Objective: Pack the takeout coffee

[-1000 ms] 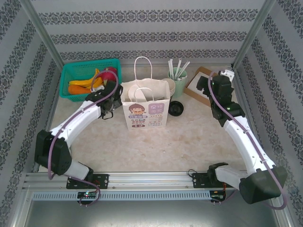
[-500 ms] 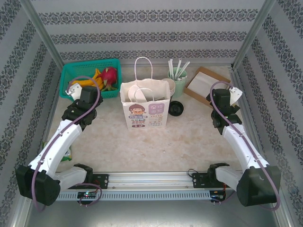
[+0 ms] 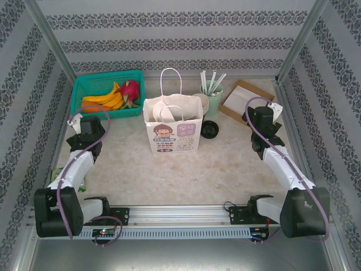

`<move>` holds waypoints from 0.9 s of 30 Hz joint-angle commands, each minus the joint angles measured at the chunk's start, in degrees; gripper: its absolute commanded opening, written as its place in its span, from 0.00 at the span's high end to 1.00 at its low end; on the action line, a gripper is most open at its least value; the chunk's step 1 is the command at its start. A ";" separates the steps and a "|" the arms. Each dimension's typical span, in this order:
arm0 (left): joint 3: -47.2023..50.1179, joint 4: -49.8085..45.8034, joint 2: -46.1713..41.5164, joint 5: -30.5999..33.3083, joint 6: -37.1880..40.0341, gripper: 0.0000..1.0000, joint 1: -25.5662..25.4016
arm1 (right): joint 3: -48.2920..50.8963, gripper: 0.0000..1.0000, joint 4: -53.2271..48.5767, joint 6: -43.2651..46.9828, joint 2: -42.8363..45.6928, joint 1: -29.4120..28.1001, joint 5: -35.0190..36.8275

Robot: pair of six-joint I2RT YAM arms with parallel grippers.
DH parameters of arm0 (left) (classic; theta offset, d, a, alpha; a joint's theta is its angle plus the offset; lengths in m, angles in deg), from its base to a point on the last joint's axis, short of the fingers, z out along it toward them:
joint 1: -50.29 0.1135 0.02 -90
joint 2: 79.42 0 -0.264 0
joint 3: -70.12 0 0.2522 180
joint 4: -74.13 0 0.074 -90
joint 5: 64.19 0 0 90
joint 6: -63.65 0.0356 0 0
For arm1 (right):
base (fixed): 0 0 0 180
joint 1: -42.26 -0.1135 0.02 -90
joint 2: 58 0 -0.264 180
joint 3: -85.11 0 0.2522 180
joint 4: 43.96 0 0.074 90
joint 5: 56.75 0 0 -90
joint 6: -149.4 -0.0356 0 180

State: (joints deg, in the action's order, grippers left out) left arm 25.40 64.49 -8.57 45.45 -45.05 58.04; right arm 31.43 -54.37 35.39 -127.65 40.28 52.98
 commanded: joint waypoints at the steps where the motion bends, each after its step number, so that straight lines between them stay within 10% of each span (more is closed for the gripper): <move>1: 0.47 16.23 4.22 -13.14 9.05 0.00 0.69 | 1.37 0.02 6.60 5.43 -2.23 0.47 -4.69; 11: 9.42 42.07 12.64 -28.25 14.14 0.01 -1.85 | 3.69 0.02 13.57 12.02 -6.76 0.88 -13.57; 14: 12.71 53.48 18.40 -25.13 19.17 0.00 -6.72 | 4.20 0.02 14.65 12.92 -6.86 1.10 -14.93; 20: 8.79 46.71 18.68 -10.39 16.11 0.00 -8.84 | 6.29 0.02 15.63 13.88 -5.62 0.78 -13.65; 23: 8.68 46.47 18.67 -9.88 16.15 0.00 -9.07 | 10.28 0.02 19.53 15.04 -5.21 0.12 -4.00; 27: 8.55 46.12 18.63 -9.89 16.13 0.00 -9.07 | 14.46 0.02 32.69 17.84 -8.53 1.30 -8.30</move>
State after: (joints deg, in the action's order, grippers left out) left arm 34.56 107.61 10.22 33.14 -28.51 49.51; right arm 44.63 -31.86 50.32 -134.40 40.95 44.43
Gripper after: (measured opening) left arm 0.996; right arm 0.980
